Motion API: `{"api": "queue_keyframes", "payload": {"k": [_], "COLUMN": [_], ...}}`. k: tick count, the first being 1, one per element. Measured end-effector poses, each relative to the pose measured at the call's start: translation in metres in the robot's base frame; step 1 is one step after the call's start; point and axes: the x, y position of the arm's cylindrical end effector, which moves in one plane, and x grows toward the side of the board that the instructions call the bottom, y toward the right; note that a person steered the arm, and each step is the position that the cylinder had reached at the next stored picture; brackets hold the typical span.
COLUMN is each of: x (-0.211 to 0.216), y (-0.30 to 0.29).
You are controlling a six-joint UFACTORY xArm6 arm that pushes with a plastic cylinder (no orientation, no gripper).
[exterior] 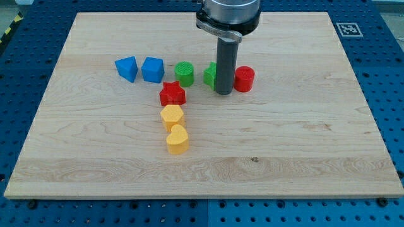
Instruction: Push the green star into the green circle
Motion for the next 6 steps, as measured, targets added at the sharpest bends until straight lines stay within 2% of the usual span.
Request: {"api": "queue_keyframes", "payload": {"k": [2, 3, 4, 6], "x": [-0.003, -0.03, -0.036, -0.033], "y": [0.037, 0.039, 0.031, -0.032]}}
